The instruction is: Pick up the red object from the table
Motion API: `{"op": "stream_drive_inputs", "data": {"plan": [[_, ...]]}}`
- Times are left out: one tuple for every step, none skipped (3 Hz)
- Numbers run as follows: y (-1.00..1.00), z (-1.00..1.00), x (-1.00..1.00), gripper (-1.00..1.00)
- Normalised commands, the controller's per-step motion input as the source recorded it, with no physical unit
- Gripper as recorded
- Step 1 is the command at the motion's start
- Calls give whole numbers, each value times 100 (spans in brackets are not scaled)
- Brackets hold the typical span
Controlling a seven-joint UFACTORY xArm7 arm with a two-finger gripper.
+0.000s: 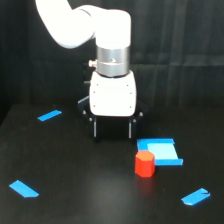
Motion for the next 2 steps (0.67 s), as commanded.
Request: {"op": "stream_drive_inputs", "data": {"plan": [[-71,-33,81,100],[-77,0,59,100]]}}
